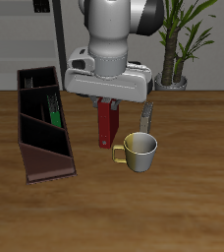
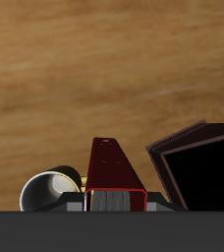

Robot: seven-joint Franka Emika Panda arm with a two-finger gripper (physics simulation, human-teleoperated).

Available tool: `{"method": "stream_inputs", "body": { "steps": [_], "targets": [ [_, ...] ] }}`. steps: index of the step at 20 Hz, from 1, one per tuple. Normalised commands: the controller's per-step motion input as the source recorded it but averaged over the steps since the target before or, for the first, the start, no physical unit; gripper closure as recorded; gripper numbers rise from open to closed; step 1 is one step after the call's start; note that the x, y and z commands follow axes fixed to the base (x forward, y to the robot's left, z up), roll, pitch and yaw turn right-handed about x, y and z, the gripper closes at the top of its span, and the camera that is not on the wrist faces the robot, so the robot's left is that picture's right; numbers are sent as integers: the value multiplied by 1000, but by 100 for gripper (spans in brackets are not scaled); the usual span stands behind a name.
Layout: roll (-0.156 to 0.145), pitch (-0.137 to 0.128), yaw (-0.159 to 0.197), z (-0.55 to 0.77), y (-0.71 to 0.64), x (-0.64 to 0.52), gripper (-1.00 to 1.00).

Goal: Place the green book into the right desk caddy's front compartment and place the left yellow book into the right desk caddy's right compartment and place the red book into the right desk caddy's right compartment

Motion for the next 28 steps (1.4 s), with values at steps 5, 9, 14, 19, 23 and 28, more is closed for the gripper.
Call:
{"method": "stream_inputs", "body": {
  "steps": [5, 9, 14, 19, 23, 28],
  "targets": [
    [-28, 16, 84, 262, -273, -699, 100],
    [8, -14, 30, 173, -398, -686, 100],
    [-13, 2, 80, -33, -351, -620, 100],
    [-21, -22, 86, 72, -207, -668, 100],
    [-1, -61, 32, 127, -162, -647, 100],
    [-19, -116, 72, -4, -162, -857, 100]
  ]
}}
